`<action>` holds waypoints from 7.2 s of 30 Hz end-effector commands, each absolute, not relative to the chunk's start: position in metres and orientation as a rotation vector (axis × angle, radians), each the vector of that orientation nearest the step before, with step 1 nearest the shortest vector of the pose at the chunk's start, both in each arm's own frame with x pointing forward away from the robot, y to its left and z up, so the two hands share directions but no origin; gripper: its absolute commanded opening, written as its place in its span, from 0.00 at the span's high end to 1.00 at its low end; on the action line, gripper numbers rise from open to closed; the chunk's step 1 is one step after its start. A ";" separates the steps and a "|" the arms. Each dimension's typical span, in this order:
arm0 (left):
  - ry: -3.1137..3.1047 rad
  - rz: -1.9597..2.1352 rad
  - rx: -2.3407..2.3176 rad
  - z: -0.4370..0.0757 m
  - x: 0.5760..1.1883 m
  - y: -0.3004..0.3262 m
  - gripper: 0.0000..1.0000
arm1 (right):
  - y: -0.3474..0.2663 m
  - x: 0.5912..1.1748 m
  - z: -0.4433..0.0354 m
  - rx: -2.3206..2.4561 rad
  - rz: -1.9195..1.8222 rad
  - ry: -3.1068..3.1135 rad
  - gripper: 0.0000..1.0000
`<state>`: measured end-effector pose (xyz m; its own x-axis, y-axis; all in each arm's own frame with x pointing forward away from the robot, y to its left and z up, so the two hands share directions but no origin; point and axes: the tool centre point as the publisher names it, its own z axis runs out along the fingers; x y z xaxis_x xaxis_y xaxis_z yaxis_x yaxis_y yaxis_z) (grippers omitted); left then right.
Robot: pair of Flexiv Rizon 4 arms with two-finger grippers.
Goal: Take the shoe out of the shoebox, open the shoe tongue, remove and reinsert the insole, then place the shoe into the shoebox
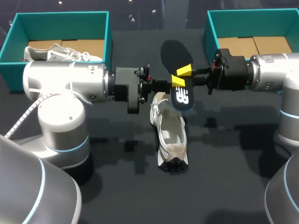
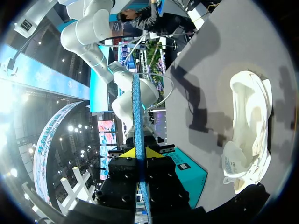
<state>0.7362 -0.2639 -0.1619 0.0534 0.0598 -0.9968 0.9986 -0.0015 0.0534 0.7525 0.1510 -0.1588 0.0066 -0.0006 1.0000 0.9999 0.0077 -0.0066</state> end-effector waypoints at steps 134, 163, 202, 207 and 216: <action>2.246 0.083 2.272 -0.047 0.822 -0.278 0.00 | 0.150 0.747 -0.179 -1.176 -1.198 -1.189 1.00; 2.119 -0.198 2.066 -0.065 0.811 -0.250 0.00 | 0.150 0.747 -0.179 -1.176 -1.198 -1.189 1.00; 1.789 -0.721 1.550 -0.091 0.798 -0.180 0.00 | 0.150 0.747 -0.179 -1.176 -1.198 -1.189 1.00; 1.714 -0.843 1.528 -0.097 0.794 -0.177 0.00 | 0.150 0.747 -0.179 -1.176 -1.198 -1.189 1.00; 1.623 -0.907 1.434 -0.118 0.789 -0.163 0.00 | 0.150 0.747 -0.179 -1.176 -1.198 -1.189 1.00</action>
<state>0.7991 -0.1683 -0.1106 -0.0889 0.6609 -0.7452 0.9948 0.0960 -0.0335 0.7480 0.1492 -0.1784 0.0121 -0.0302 0.9995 0.9996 0.0243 -0.0114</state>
